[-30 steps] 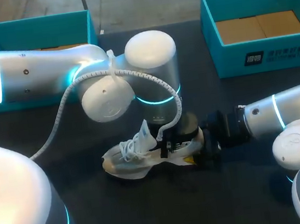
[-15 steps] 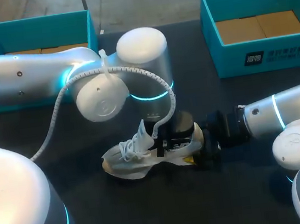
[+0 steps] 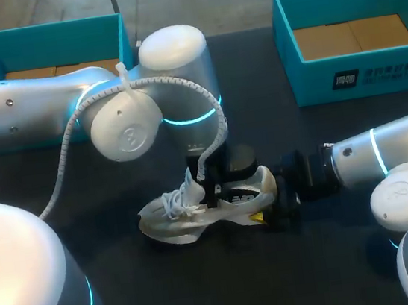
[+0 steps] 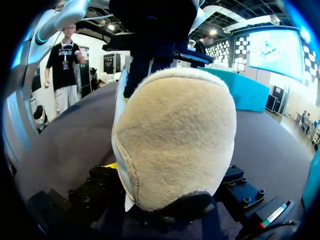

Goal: Take the shoe out of the shoebox, open the shoe tongue, remove and reinsert the insole, then place the shoe into the shoebox

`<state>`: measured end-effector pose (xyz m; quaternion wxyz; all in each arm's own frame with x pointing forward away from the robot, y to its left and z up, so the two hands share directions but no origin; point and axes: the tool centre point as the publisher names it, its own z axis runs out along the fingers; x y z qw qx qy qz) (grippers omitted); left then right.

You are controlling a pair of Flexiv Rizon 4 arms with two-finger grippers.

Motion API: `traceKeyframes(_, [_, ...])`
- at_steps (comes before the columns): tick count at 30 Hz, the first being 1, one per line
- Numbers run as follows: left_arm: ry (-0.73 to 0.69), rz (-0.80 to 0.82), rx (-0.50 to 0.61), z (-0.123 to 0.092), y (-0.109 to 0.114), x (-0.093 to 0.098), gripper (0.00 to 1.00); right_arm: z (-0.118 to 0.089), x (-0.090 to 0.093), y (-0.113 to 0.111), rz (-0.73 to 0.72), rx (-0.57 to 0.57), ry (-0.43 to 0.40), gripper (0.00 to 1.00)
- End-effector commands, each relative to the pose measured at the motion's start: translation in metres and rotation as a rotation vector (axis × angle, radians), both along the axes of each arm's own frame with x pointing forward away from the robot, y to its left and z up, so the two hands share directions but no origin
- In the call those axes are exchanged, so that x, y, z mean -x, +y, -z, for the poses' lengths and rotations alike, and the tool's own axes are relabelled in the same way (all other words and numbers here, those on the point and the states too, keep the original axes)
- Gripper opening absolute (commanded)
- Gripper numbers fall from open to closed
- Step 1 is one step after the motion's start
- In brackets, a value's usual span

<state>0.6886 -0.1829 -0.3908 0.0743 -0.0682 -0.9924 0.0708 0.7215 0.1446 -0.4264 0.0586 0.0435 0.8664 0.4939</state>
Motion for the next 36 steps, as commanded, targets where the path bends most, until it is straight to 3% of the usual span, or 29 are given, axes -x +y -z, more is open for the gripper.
traceKeyframes(1, [0.015, 0.010, 0.018, -0.010, 0.010, 0.003, 0.00, 0.006, 0.000, 0.005, 0.002, 0.007, 0.001, 0.00])
traceKeyframes(16, [0.045, 0.007, 0.125, -0.034, 0.019, -0.001, 0.00, 0.006, 0.000, 0.005, 0.002, 0.007, 0.001, 0.00])
traceKeyframes(36, [0.017, -0.060, 0.179, -0.059, 0.024, -0.009, 0.00, 0.006, 0.000, 0.005, 0.002, 0.007, 0.001, 0.00])
